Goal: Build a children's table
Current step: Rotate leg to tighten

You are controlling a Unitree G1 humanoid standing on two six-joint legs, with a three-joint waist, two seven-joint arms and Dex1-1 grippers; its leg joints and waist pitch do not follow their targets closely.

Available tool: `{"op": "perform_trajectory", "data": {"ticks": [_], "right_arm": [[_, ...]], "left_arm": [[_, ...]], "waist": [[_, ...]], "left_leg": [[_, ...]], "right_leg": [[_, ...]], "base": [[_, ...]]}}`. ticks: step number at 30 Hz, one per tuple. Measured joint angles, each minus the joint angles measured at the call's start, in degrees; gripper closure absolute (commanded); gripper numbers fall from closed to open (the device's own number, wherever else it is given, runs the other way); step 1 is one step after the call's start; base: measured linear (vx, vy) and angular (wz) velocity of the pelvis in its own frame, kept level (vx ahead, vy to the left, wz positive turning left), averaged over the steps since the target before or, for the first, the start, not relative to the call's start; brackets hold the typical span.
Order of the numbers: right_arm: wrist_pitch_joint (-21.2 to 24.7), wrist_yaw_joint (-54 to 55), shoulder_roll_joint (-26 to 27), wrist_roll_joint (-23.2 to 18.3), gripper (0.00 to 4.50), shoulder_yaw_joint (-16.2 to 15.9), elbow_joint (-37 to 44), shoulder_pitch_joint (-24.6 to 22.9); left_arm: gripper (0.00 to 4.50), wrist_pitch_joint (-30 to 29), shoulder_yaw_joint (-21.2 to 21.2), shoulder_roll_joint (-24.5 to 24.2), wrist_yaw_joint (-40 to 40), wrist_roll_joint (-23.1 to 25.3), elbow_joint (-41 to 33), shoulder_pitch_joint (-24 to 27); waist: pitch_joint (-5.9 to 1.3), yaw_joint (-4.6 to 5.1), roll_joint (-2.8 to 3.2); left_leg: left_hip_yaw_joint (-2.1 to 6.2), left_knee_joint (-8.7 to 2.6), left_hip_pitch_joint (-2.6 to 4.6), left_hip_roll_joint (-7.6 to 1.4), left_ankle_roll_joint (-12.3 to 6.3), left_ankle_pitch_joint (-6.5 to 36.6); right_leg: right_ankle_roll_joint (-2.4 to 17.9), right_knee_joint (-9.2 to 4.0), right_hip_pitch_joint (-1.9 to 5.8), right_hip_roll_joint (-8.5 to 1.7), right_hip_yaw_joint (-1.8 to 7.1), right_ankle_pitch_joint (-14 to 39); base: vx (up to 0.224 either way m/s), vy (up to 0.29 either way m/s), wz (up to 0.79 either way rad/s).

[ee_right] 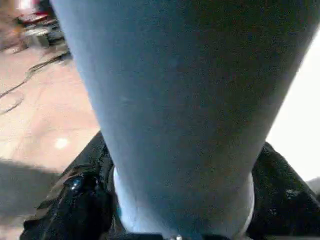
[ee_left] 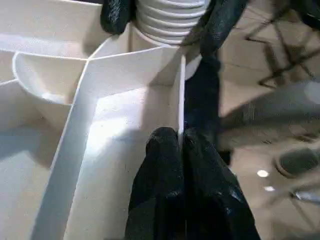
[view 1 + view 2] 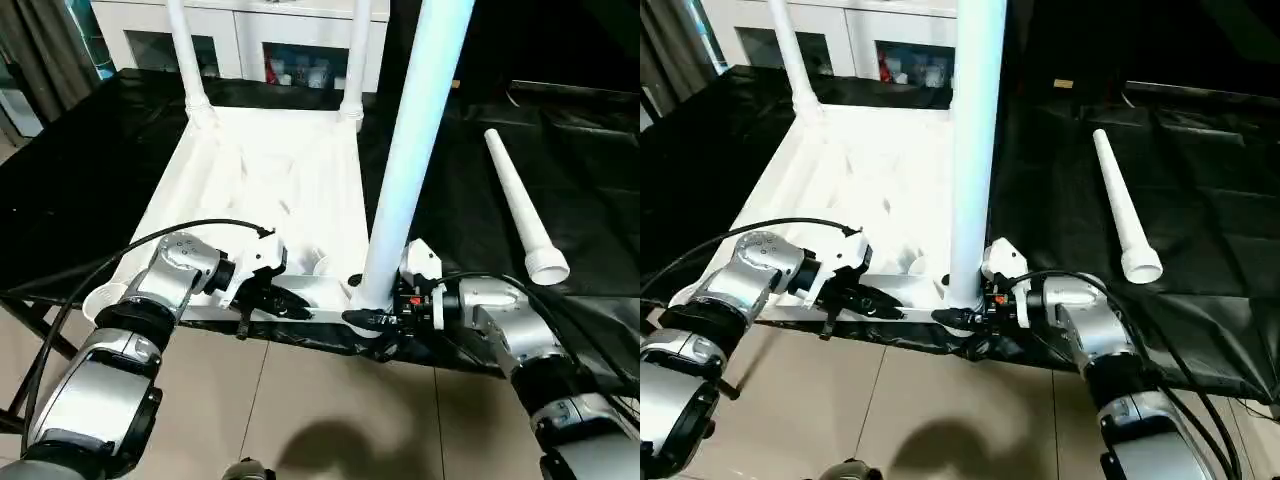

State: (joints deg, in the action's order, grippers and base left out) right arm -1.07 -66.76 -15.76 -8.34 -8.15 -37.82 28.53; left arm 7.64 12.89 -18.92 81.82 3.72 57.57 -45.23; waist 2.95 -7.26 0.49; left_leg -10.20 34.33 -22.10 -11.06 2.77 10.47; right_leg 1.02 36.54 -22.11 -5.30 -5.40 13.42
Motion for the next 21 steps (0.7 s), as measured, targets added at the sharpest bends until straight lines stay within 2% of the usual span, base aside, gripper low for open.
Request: {"op": "perform_trajectory", "data": {"ticks": [2,5,10,12,13,14,16,21], "right_arm": [[-0.30,7.10,1.41,0.46,1.68,1.97,-0.65,-0.18],[-1.64,22.75,5.66,1.88,1.69,6.07,-3.60,0.26],[-2.23,38.97,9.97,2.95,1.70,9.06,-6.35,1.41],[-2.61,45.89,11.78,3.96,1.70,10.02,-8.44,3.34],[-3.05,47.51,12.02,4.41,1.70,10.04,-8.80,3.50],[-4.11,48.74,12.40,4.74,1.35,10.04,-9.72,3.83],[-4.80,48.76,12.50,4.62,1.01,10.16,-10.49,4.17],[-5.45,45.84,12.60,4.34,0.57,10.63,-11.61,4.89]], "left_arm": [[4.50,-0.96,-0.66,1.32,-4.60,0.45,0.00,-0.01],[4.50,-3.22,-1.10,4.70,-13.82,1.45,-0.01,-0.48],[4.50,-6.28,-1.43,8.75,-22.92,2.67,-0.15,-0.90],[4.50,-6.73,-1.45,10.26,-26.90,3.06,-0.14,-1.02],[4.50,-6.74,-1.45,10.68,-27.72,3.32,-0.14,-1.06],[4.50,-6.74,-1.48,10.86,-28.25,3.40,-0.14,-1.06],[4.50,-6.73,-1.57,10.89,-28.39,3.39,-0.14,-1.06],[4.50,-6.66,-1.71,10.27,-27.44,3.39,-1.28,-0.41]], "waist": [[-0.01,0.35,-0.07],[-0.02,1.43,-0.09],[-0.05,1.98,-0.01],[-0.07,2.11,0.06],[-0.07,2.06,0.08],[-0.11,2.06,0.16],[-0.15,2.08,0.25],[-0.14,2.19,0.26]], "left_leg": [[0.00,0.04,0.10,-0.01,0.12,0.00],[-0.01,0.03,0.26,0.01,0.48,0.05],[-0.05,-0.37,0.80,0.06,0.57,0.02],[-0.06,-0.52,0.85,0.07,0.67,-0.04],[-0.06,-0.55,0.85,0.07,0.68,-0.04],[-0.06,-0.58,0.85,0.08,0.68,-0.05],[-0.08,-0.58,0.82,0.09,0.67,-0.05],[-0.11,-0.57,0.78,0.08,0.64,-0.06]], "right_leg": [[0.00,0.10,0.04,-0.01,0.02,-0.01],[0.02,0.16,0.07,-0.02,0.12,-0.11],[0.02,0.11,0.40,-0.02,0.15,-0.13],[0.02,0.09,0.41,-0.02,0.15,-0.13],[0.02,0.07,0.41,-0.02,0.15,-0.13],[0.02,0.04,0.41,-0.01,0.15,-0.13],[0.02,0.00,0.41,-0.01,0.15,-0.13],[0.01,-0.05,0.39,-0.01,0.15,-0.14]], "base": [[0.000,0.000,0.00],[0.000,0.000,0.00],[0.000,0.000,0.00],[0.000,0.000,0.00],[0.000,0.000,0.00],[0.000,0.000,0.00],[0.000,0.000,0.00],[0.000,0.000,0.00]]}}
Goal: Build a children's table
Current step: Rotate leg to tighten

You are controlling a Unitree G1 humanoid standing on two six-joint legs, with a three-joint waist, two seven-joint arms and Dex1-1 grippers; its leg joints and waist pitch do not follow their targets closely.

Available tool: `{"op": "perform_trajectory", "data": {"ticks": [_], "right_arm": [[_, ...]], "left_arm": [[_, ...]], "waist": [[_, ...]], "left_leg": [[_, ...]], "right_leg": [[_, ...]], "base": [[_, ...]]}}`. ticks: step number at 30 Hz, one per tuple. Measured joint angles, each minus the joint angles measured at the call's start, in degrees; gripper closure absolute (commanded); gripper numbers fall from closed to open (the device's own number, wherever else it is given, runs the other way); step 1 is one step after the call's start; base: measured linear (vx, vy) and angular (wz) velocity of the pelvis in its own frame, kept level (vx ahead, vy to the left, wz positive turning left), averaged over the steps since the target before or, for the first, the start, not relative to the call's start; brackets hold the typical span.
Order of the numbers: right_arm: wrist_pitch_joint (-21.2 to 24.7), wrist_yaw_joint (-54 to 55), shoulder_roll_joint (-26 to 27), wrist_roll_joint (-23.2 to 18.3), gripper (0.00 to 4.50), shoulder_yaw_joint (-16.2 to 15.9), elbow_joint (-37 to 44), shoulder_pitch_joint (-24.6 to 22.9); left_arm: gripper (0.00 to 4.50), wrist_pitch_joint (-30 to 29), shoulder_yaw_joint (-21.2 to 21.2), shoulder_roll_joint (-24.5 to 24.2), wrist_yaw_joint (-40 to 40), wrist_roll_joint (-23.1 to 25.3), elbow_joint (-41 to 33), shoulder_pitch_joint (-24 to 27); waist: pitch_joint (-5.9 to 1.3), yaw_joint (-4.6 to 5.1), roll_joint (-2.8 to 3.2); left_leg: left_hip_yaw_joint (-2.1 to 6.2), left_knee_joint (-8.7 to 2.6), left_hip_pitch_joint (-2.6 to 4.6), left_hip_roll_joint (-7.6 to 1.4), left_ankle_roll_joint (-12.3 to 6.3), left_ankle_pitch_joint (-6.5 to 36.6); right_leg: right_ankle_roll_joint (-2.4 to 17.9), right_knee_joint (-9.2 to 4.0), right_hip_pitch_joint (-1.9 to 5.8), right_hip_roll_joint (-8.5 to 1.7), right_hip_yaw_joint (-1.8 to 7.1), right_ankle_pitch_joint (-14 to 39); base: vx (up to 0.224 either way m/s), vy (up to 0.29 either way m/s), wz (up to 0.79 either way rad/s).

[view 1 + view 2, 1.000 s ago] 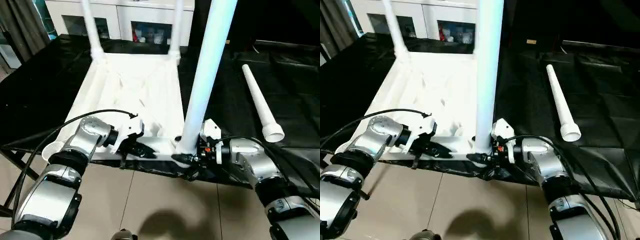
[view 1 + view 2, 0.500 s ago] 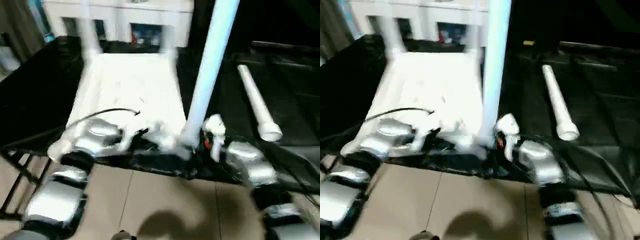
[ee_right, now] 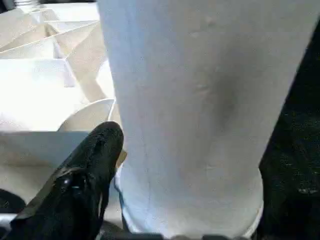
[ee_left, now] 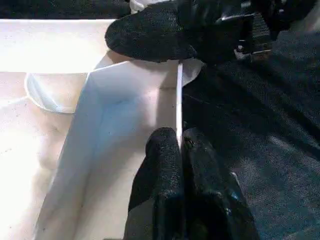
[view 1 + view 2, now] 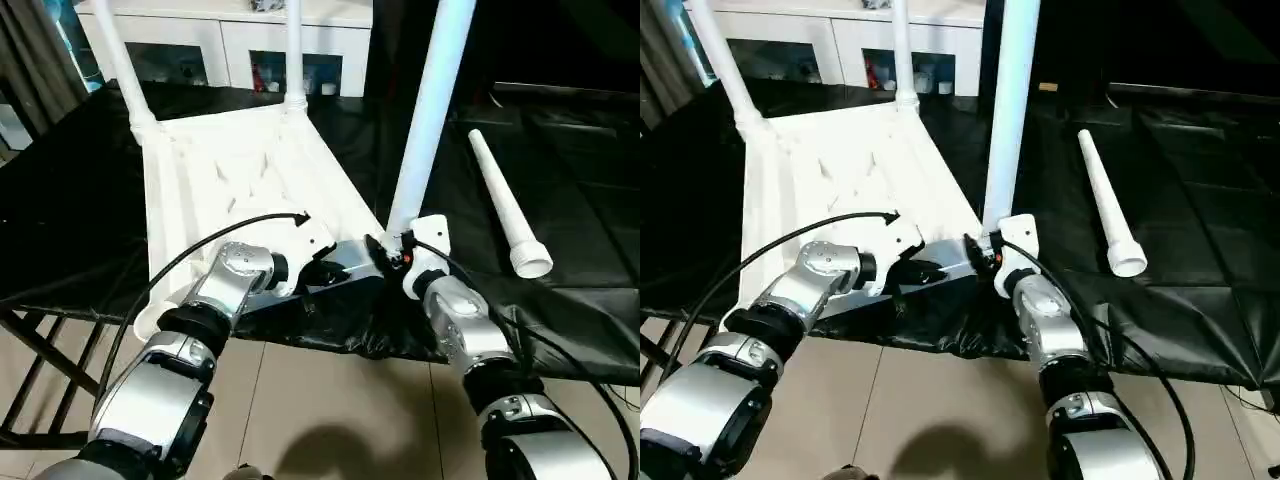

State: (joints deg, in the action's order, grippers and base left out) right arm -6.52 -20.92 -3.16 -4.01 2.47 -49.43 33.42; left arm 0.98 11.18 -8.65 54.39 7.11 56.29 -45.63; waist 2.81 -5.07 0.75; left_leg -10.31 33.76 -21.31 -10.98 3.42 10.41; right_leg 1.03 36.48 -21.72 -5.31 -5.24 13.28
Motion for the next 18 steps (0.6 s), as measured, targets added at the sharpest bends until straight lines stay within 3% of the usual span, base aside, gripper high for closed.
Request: {"op": "perform_trajectory", "data": {"ticks": [6,13,18], "right_arm": [[-1.60,-14.30,-4.23,-0.11,0.57,-3.66,0.09,-0.05],[-0.88,-36.06,-10.17,-2.50,0.57,-8.27,6.19,-2.67],[2.16,-46.51,-13.50,-3.71,0.93,-11.01,9.33,-3.47]], "left_arm": [[4.50,1.89,0.18,-3.53,8.61,-0.92,-1.64,0.93],[4.50,2.91,0.27,-8.05,21.19,-3.40,-3.26,2.22],[4.50,4.53,1.15,-10.18,27.50,-3.54,-2.59,2.28]], "waist": [[0.01,-0.08,0.02],[0.03,-0.39,0.00],[0.10,-1.51,-0.14]], "left_leg": [[-0.01,-0.07,-0.15,-0.03,-0.25,-0.15],[-0.01,0.19,-0.76,-0.07,-0.67,-0.06],[-0.01,0.36,-0.85,-0.07,-0.76,-0.01]], "right_leg": [[0.00,-0.05,-0.16,0.05,-0.02,0.01],[0.00,-0.27,-0.42,0.06,-0.10,0.01],[0.00,-0.28,-0.43,0.02,-0.13,0.01]], "base": [[0.000,0.000,0.00],[0.000,0.000,0.00],[0.000,0.000,0.00]]}}
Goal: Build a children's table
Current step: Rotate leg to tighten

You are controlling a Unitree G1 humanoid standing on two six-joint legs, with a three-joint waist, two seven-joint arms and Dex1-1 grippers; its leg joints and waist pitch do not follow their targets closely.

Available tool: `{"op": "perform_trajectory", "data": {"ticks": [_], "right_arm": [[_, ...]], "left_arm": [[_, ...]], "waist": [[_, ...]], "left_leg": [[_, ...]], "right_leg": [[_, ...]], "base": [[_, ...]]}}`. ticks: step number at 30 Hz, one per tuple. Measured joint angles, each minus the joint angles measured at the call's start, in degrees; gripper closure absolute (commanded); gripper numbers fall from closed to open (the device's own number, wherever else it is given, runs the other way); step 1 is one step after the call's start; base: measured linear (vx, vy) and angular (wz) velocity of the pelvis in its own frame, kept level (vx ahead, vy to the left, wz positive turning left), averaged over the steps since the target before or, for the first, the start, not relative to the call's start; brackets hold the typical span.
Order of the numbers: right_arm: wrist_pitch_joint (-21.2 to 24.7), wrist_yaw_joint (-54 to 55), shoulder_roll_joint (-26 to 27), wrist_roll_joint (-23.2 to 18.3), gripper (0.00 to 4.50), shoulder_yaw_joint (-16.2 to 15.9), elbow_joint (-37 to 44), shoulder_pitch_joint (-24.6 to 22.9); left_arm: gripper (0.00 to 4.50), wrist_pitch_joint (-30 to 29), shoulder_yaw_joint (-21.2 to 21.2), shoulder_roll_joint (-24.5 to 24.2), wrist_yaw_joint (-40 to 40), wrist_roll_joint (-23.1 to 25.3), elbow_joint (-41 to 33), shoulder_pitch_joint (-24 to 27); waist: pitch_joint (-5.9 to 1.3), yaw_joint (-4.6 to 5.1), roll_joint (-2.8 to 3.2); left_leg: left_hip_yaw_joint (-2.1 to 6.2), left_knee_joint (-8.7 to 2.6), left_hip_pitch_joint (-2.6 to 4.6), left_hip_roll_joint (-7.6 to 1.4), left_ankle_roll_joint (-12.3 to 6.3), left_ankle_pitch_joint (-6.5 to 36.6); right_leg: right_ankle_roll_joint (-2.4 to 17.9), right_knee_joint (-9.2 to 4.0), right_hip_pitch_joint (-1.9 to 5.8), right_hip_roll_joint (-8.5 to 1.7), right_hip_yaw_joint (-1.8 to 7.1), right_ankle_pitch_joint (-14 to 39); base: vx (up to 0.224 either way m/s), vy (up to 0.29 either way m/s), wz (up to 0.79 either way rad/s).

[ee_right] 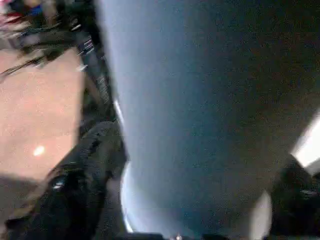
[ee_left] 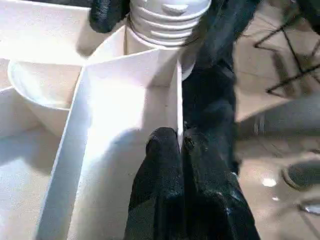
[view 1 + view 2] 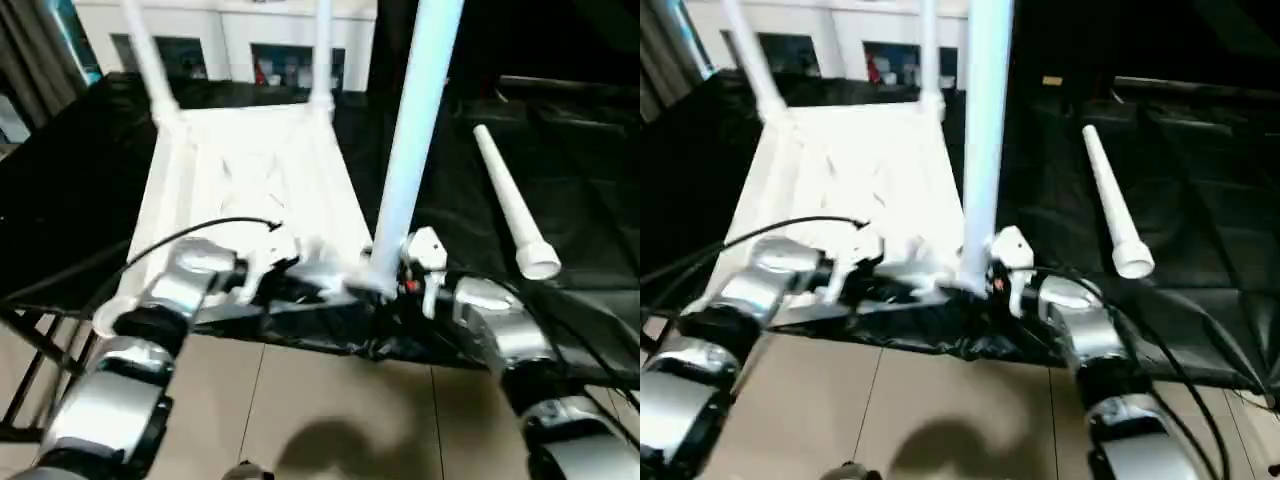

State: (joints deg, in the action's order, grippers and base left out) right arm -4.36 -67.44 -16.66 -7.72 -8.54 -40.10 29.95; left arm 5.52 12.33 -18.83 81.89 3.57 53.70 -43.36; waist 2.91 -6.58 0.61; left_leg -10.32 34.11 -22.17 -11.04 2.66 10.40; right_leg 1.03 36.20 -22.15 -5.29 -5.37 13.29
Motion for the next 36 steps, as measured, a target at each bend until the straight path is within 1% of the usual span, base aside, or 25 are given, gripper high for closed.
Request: {"op": "perform_trajectory", "data": {"ticks": [3,5,7,10,13,14,16,17,21,23,25,27,29,30,31,32,33,36], "right_arm": [[1.58,-3.65,-0.43,-0.51,1.31,-1.01,1.18,-0.01],[2.19,-4.58,-0.57,-0.72,1.40,-1.08,1.28,-0.01],[2.70,-5.01,-0.75,-0.73,1.61,-1.19,1.79,-0.09],[3.24,-5.08,-0.84,-0.75,1.66,-1.53,2.89,-0.68],[4.05,-4.31,-0.23,-0.99,1.72,-1.12,3.50,-0.92],[4.06,-2.19,0.50,-0.96,1.73,-0.51,3.32,-1.21],[3.45,3.88,2.54,-0.60,1.73,1.32,1.76,-1.15],[2.75,9.40,4.44,-0.41,1.73,2.85,0.02,-0.76],[0.93,23.82,7.26,0.98,1.74,5.97,-3.86,0.75],[0.16,31.46,9.13,1.54,1.74,7.20,-5.59,1.75],[-0.26,37.51,10.74,1.76,1.74,8.22,-6.87,2.43],[-0.69,45.04,12.28,2.84,1.74,9.24,-8.95,4.11],[-2.01,48.68,12.97,3.12,1.74,10.39,-10.46,4.76],[-2.68,49.28,13.10,3.12,1.19,10.56,-10.85,4.81],[-3.14,49.50,13.23,3.07,1.19,10.80,-11.13,4.82],[-3.88,49.48,13.32,3.03,1.05,11.16,-11.76,4.90],[-4.29,49.41,13.39,3.04,1.05,11.25,-12.10,4.91],[-5.75,46.82,12.76,2.97,0.69,11.32,-12.95,4.90]], "left_arm": [[4.50,0.53,0.35,-0.87,2.53,0.00,0.11,0.00],[4.50,0.72,0.62,-0.98,3.36,0.00,0.11,0.00],[4.50,0.76,0.64,-0.98,3.73,0.00,0.11,-0.01],[4.50,0.80,0.65,-0.97,4.10,-0.01,0.12,-0.02],[4.50,0.80,0.53,-0.94,3.90,-0.01,0.23,-0.02],[4.50,0.80,0.27,-0.87,2.60,0.02,0.61,-0.02],[4.50,0.81,-0.25,-0.56,-1.37,0.36,1.36,-0.34],[4.50,0.54,-0.31,0.04,-4.86,1.03,1.90,-1.09],[4.50,-2.08,-0.76,3.58,-13.09,1.84,2.39,-1.96],[4.50,-3.47,-0.91,5.31,-17.19,2.38,2.39,-2.40],[4.50,-4.09,-1.14,6.70,-20.75,2.95,2.37,-2.57],[4.50,-4.65,-1.22,8.67,-25.33,3.60,2.41,-2.81],[4.50,-4.49,-1.17,10.25,-28.31,4.22,2.91,-3.22],[4.50,-3.92,-1.08,10.42,-28.73,4.48,3.01,-3.23],[4.50,-3.52,-1.05,10.52,-28.98,4.66,3.10,-3.22],[4.50,-3.28,-0.99,10.69,-29.31,4.74,3.12,-3.22],[4.50,-3.17,-0.88,10.79,-29.78,4.80,3.12,-3.22],[4.50,-3.02,-0.82,10.67,-29.53,4.85,2.91,-3.09]], "waist": [[0.02,-0.27,-0.03],[0.03,-0.31,-0.05],[0.02,-0.31,-0.06],[0.02,-0.40,-0.06],[0.02,-0.47,-0.07],[-0.01,-0.45,-0.10],[-0.01,-0.10,-0.15],[0.01,0.14,-0.24],[0.09,1.36,-0.37],[0.07,1.61,-0.34],[0.06,1.54,-0.32],[-0.01,1.55,-0.19],[-0.04,1.26,-0.11],[-0.04,1.13,-0.07],[-0.06,1.06,-0.01],[-0.07,1.00,0.01],[-0.07,1.00,0.01],[-0.06,1.08,0.01]], "left_leg": [[0.00,0.03,-0.01,0.00,0.00,0.00],[-0.01,0.05,-0.01,0.00,0.01,0.00],[-0.01,0.05,0.00,0.00,0.01,0.00],[0.00,0.05,0.00,0.00,0.01,0.00],[0.00,0.05,0.01,-0.01,0.01,0.00],[0.00,0.05,0.04,-0.02,0.02,-0.01],[-0.01,0.09,0.12,-0.04,0.08,-0.03],[0.00,0.17,0.17,-0.05,0.24,0.00],[-0.01,0.15,0.22,-0.03,0.54,0.04],[-0.01,0.10,0.27,-0.02,0.57,0.02],[-0.01,0.01,0.33,-0.02,0.58,0.01],[-0.02,0.01,0.33,0.00,0.58,-0.01],[-0.03,0.00,0.29,0.01,0.56,-0.02],[-0.07,0.00,0.27,0.01,0.53,-0.03],[-0.07,0.00,0.24,0.02,0.48,-0.06],[-0.07,0.00,0.21,0.03,0.43,-0.07],[-0.07,0.00,0.19,0.04,0.42,-0.08],[-0.08,0.00,0.17,0.04,0.40,-0.09]], "right_leg": [[0.01,0.01,0.02,-0.02,0.00,-0.01],[0.02,0.01,0.03,-0.03,0.00,-0.01],[0.02,0.03,0.03,-0.03,0.00,-0.01],[0.02,0.04,0.03,-0.03,-0.01,-0.01],[0.02,0.04,0.03,-0.03,-0.01,-0.01],[0.02,0.07,0.03,-0.03,-0.01,-0.01],[0.01,0.19,0.05,-0.03,0.00,-0.03],[0.02,0.30,0.06,-0.03,0.01,-0.04],[0.07,0.26,0.07,-0.03,0.10,-0.21],[0.06,0.30,0.07,-0.03,0.12,-0.23],[0.06,0.30,0.08,-0.02,0.11,-0.23],[0.06,0.30,0.08,-0.02,0.11,-0.23],[0.06,0.23,0.10,-0.03,0.11,-0.23],[0.06,0.20,0.11,-0.05,0.11,-0.23],[0.06,0.16,0.11,-0.05,0.11,-0.23],[0.04,0.11,0.12,-0.07,0.11,-0.24],[0.03,0.10,0.12,-0.07,0.11,-0.25],[-0.01,0.06,0.12,-0.07,0.11,-0.29]], "base": [[0.000,0.000,0.00],[0.000,0.000,0.00],[0.000,0.000,0.00],[0.000,0.000,0.00],[0.000,0.000,0.00],[0.000,0.000,0.00],[0.000,0.000,0.00],[0.000,0.000,0.00],[0.000,0.000,0.00],[0.000,0.000,0.00],[0.000,0.000,0.00],[0.000,0.000,0.00],[0.000,0.000,0.00],[0.000,0.000,0.00],[0.000,0.000,0.00],[0.000,0.000,0.00],[0.000,0.000,0.00],[0.000,0.000,0.00]]}}
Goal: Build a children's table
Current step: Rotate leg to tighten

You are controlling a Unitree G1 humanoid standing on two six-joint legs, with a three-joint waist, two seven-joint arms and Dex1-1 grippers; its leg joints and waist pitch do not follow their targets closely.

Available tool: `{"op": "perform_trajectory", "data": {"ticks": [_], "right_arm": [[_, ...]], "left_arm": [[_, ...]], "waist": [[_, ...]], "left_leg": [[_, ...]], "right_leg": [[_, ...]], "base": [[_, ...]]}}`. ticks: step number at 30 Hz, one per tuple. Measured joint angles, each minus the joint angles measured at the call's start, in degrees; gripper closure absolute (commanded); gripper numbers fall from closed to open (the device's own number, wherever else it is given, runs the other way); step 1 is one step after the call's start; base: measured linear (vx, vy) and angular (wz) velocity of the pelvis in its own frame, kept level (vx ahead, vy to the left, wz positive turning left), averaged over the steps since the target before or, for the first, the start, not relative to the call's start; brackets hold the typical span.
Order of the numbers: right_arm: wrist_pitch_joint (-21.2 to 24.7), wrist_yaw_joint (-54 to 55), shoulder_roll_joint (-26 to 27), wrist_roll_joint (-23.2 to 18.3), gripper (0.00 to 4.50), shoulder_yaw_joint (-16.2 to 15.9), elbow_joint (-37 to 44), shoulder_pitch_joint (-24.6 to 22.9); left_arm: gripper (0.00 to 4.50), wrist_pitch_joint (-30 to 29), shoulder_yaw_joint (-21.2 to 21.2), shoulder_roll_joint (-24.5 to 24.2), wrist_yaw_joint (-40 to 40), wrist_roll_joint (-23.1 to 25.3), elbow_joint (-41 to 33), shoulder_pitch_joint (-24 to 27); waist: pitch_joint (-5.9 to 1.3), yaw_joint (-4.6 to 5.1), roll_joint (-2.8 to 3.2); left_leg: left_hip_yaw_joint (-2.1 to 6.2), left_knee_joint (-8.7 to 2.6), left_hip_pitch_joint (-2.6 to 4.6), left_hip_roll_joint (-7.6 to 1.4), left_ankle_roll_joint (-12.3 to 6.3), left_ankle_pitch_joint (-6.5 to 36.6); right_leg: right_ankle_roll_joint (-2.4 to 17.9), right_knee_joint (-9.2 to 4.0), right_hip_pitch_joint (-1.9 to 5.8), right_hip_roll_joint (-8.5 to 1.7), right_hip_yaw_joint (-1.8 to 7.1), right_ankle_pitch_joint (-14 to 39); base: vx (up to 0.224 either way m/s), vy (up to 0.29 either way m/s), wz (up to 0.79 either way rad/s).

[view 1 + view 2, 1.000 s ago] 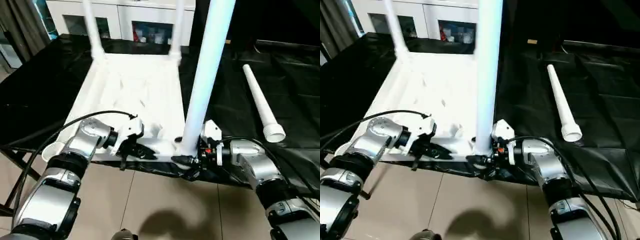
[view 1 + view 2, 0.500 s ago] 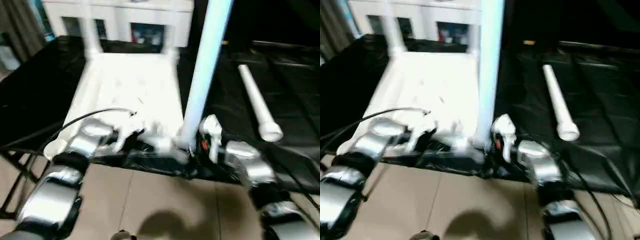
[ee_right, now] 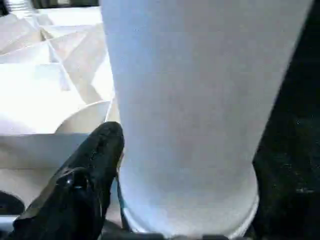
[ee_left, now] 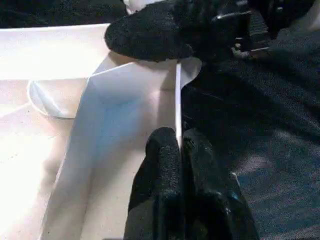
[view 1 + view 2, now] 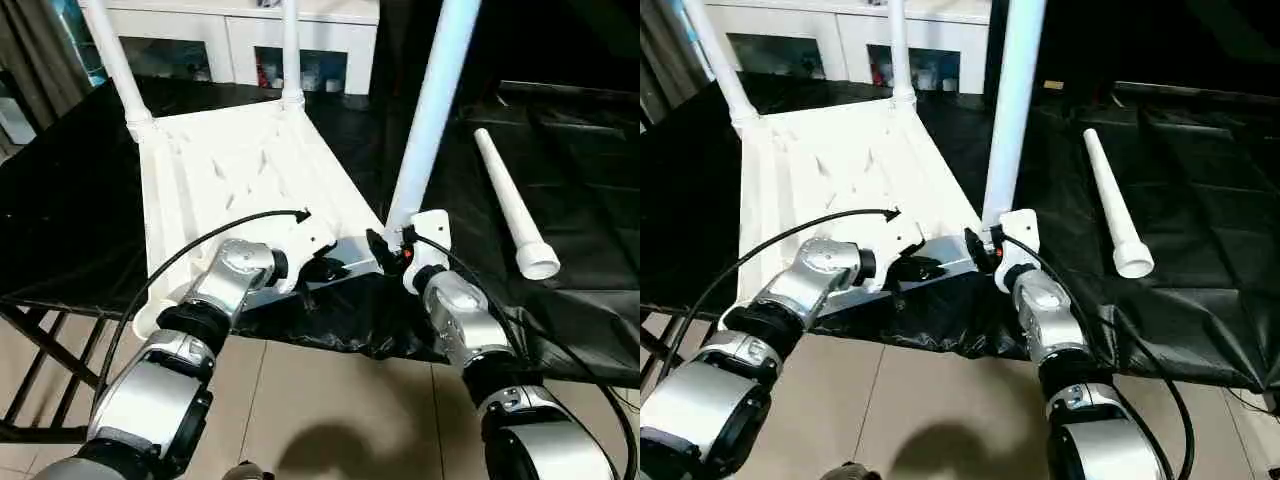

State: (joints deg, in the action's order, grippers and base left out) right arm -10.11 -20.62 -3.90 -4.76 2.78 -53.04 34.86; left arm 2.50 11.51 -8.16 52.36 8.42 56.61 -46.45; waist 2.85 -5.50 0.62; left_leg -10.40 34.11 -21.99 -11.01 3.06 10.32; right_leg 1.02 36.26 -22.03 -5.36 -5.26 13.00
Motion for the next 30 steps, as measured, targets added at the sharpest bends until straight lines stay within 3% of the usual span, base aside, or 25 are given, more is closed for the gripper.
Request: {"op": "perform_trajectory", "data": {"ticks": [6,17,18,21,23,30], "right_arm": [[-1.34,-14.26,-4.38,0.14,0.64,-3.23,0.00,-0.09],[-1.26,-46.57,-13.55,-1.40,0.64,-10.45,6.98,-3.14],[-0.95,-47.98,-13.77,-1.53,0.90,-10.81,7.24,-3.14],[0.37,-50.41,-13.82,-1.83,1.00,-11.34,7.73,-3.13],[0.86,-51.10,-13.81,-1.90,1.34,-11.50,7.91,-3.12],[3.46,-52.92,-13.87,-2.47,1.74,-11.81,9.65,-3.45]], "left_arm": [[4.50,2.04,0.14,-2.73,7.14,-0.78,-0.76,0.81],[4.50,6.75,1.11,-8.94,25.69,-3.10,0.15,1.50],[4.50,7.03,1.31,-9.20,26.52,-3.17,0.26,1.46],[4.50,7.55,1.70,-9.88,28.60,-3.26,0.58,1.29],[4.50,7.59,1.83,-10.12,29.15,-3.26,0.59,1.23],[4.50,7.90,1.82,-10.68,31.21,-3.30,0.65,1.23]], "waist": [[0.02,0.12,0.04],[0.07,-0.93,-0.05],[0.07,-1.02,-0.05],[0.07,-1.21,-0.05],[0.07,-1.22,-0.05],[0.07,-1.31,-0.05]], "left_leg": [[0.00,-0.03,-0.04,-0.05,-0.28,-0.15],[0.00,0.11,-0.16,-0.08,-0.41,-0.07],[0.00,0.11,-0.15,-0.08,-0.41,-0.07],[0.00,0.11,-0.15,-0.09,-0.41,-0.07],[0.00,0.12,-0.16,-0.09,-0.42,-0.07],[0.00,0.11,-0.16,-0.09,-0.42,-0.06]], "right_leg": [[-0.01,-0.02,-0.03,0.02,-0.08,0.00],[0.00,-0.07,-0.03,0.02,-0.12,0.00],[0.00,-0.07,-0.03,0.02,-0.13,0.00],[0.00,-0.07,-0.03,0.02,-0.13,0.00],[0.00,-0.07,-0.03,0.02,-0.13,0.00],[0.00,-0.07,-0.03,0.02,-0.13,0.01]], "base": [[0.000,0.000,0.00],[0.000,0.000,0.00],[0.000,0.000,0.00],[0.000,0.000,0.00],[0.000,0.000,0.00],[0.000,0.000,0.00]]}}
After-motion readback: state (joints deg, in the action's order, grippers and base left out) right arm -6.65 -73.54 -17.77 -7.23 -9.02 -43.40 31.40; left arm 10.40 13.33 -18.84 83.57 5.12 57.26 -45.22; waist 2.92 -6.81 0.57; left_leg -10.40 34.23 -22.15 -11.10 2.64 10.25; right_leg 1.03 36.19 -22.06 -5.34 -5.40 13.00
